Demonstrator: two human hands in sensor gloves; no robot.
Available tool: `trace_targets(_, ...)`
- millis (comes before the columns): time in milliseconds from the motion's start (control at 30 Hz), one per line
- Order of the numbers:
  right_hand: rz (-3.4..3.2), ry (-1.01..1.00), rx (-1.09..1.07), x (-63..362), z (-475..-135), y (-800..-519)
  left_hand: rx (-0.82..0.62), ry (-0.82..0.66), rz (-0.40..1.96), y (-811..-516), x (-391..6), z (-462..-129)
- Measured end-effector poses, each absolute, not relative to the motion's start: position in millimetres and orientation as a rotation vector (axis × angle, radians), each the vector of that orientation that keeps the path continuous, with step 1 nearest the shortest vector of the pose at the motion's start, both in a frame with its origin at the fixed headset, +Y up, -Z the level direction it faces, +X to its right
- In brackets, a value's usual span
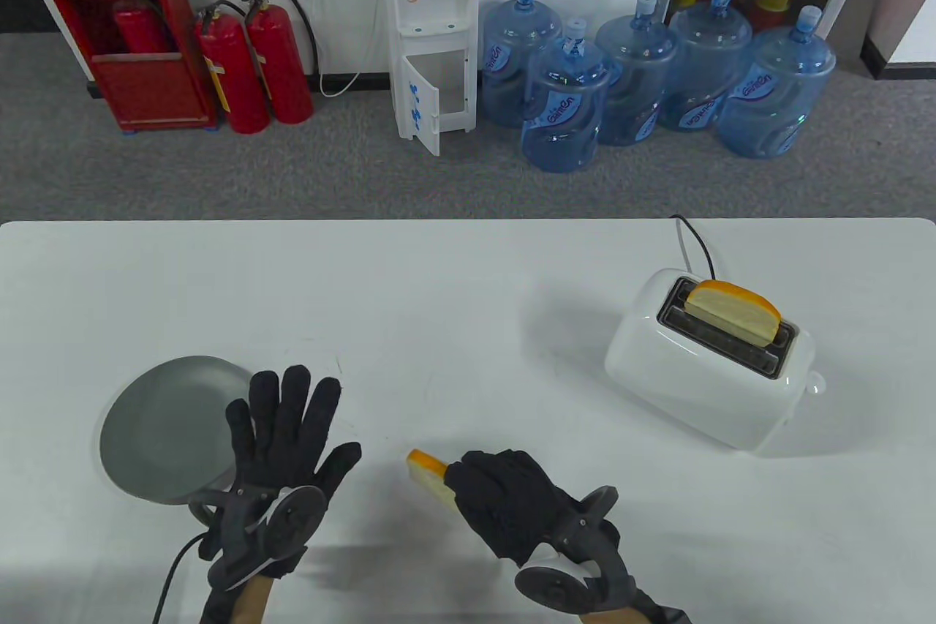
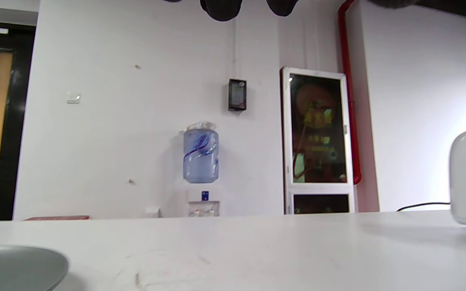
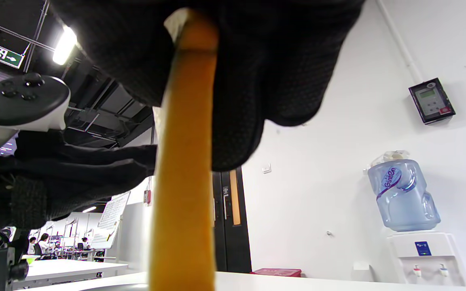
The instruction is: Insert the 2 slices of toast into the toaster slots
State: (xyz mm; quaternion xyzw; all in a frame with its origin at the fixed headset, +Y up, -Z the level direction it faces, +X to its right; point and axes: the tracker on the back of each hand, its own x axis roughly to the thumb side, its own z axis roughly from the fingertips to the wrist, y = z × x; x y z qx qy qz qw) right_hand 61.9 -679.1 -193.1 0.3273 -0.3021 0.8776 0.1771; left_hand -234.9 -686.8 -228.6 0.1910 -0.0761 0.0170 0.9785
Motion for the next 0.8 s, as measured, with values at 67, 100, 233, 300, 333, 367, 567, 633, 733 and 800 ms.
trace_targets(67,2.484,-0.855,0.924,62,-193,-679,0.357,-0.121,0.034,-689,-239,-232)
trace_targets(100,2.484,-0.855,0.923,62,-193,-679,0.337,-0.108,0.032,-691,-241,-233)
trace_targets(233,2.485,-0.853,0.919,63,-194,-679,0.285,-0.063,0.011,-698,-250,-239)
trace_targets(300,2.485,-0.852,0.919,63,-194,-679,0.255,-0.041,0.002,-701,-254,-242)
trace_targets(333,2.485,-0.851,0.919,63,-194,-679,0.245,-0.029,0.002,-702,-257,-243)
trace_targets(367,2.486,-0.851,0.919,62,-194,-679,0.240,-0.023,0.004,-703,-259,-244)
trace_targets(567,2.473,-0.848,0.915,63,-194,-679,0.222,0.008,0.007,-705,-266,-245)
trace_targets(633,2.473,-0.847,0.914,64,-194,-679,0.226,0.003,0.001,-704,-265,-244)
trace_targets(733,2.475,-0.841,0.909,64,-195,-679,0.232,-0.009,-0.012,-702,-261,-243)
trace_targets(800,2.474,-0.837,0.911,64,-195,-679,0.225,-0.017,-0.014,-702,-259,-242)
